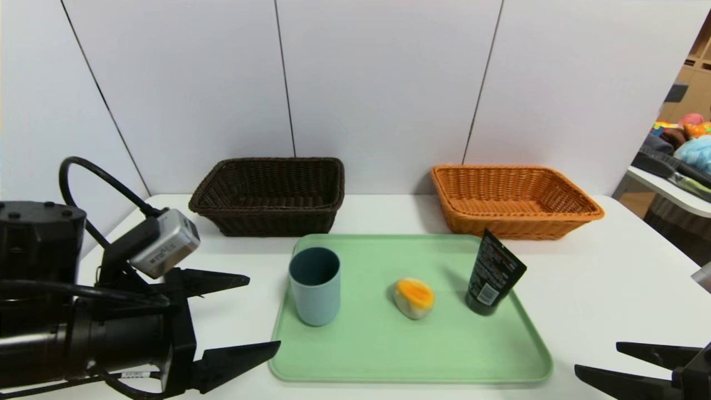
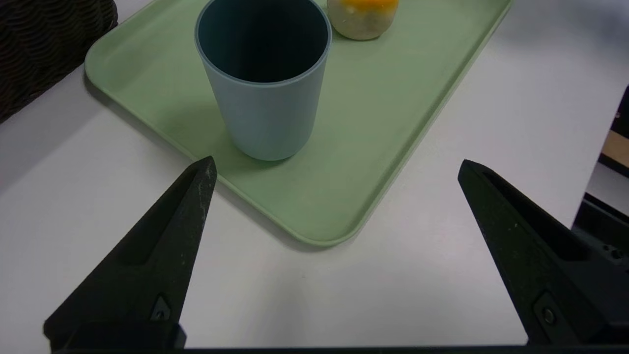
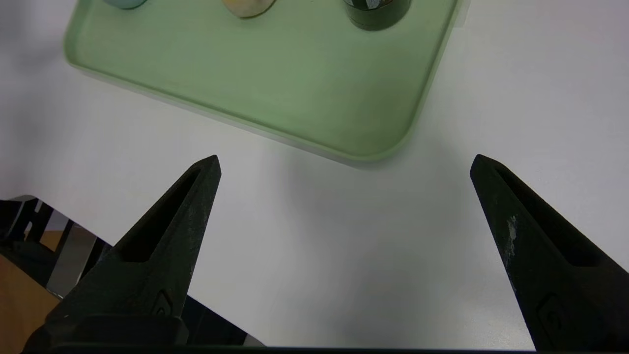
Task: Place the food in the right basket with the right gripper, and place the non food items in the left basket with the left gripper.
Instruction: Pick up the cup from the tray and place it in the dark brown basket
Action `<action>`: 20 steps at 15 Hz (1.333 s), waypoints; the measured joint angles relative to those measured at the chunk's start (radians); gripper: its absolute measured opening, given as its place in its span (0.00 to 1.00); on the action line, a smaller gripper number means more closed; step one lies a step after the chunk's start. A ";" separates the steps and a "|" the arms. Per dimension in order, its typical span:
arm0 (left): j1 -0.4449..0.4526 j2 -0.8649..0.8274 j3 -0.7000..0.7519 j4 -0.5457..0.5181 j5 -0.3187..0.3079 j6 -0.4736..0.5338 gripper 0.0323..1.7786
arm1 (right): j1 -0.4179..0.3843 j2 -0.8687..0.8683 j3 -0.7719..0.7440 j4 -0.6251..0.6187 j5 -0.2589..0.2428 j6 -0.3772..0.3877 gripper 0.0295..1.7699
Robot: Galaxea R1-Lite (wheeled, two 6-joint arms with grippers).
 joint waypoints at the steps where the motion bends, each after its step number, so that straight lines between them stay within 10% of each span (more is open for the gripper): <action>1: -0.001 0.032 0.036 -0.085 0.000 0.015 0.98 | 0.001 0.001 0.007 0.000 -0.002 0.000 0.99; 13: 0.000 0.515 0.130 -0.826 -0.001 0.030 0.98 | -0.010 -0.029 0.048 0.000 -0.009 0.002 0.99; 20: -0.003 0.607 0.103 -0.853 -0.003 -0.015 0.98 | -0.011 -0.038 0.052 0.000 -0.009 0.005 0.99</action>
